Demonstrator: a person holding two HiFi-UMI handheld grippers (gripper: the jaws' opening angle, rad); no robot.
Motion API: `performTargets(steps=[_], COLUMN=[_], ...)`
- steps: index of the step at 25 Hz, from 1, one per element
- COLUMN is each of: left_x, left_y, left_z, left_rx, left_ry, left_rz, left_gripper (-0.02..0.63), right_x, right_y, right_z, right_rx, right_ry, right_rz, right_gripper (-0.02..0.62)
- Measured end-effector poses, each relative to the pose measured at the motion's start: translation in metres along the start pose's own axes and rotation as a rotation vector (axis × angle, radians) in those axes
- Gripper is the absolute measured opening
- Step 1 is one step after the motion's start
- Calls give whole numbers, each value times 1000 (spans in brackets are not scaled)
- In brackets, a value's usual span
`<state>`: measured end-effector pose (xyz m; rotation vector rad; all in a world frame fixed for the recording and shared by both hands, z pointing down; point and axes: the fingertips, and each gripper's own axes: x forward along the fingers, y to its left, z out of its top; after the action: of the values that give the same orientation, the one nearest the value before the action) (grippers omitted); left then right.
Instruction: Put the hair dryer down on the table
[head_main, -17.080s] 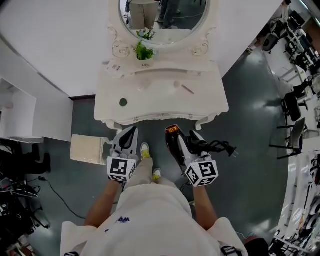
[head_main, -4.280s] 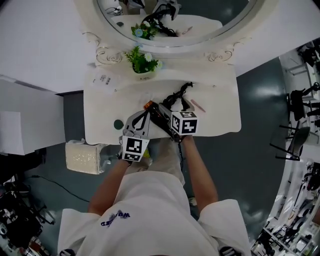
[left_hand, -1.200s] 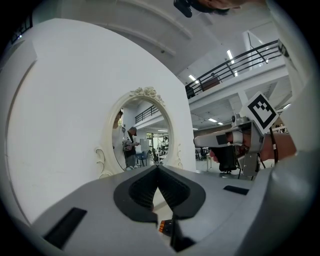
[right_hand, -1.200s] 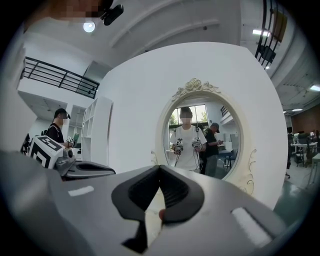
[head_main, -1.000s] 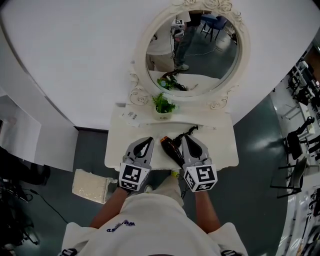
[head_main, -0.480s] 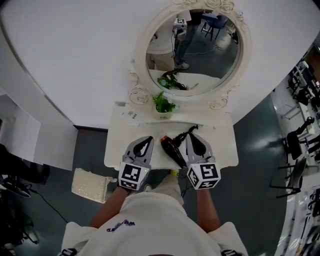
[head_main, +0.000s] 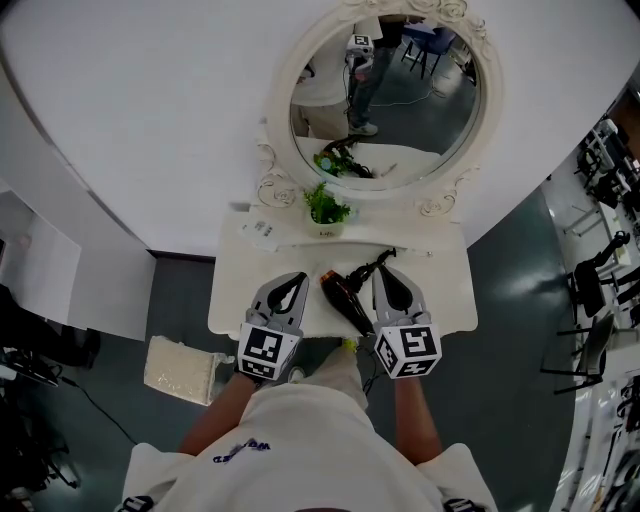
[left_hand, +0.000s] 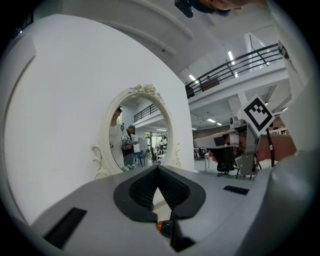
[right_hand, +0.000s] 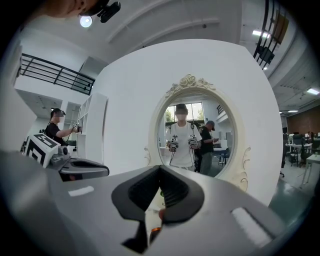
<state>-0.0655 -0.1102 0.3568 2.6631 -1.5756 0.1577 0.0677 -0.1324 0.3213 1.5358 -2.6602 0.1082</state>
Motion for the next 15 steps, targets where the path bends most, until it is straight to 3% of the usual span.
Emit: performTargets(steps=[15], left_x=[0], left_y=[-4], left_z=[-1], left_rx=[-5], left_ry=[7], left_rz=[-17], left_gripper=[8], right_x=[-5], right_y=[-13], right_z=[-10], right_rx=[11], right_ry=[18], right_rz=[-24], right_gripper=[11])
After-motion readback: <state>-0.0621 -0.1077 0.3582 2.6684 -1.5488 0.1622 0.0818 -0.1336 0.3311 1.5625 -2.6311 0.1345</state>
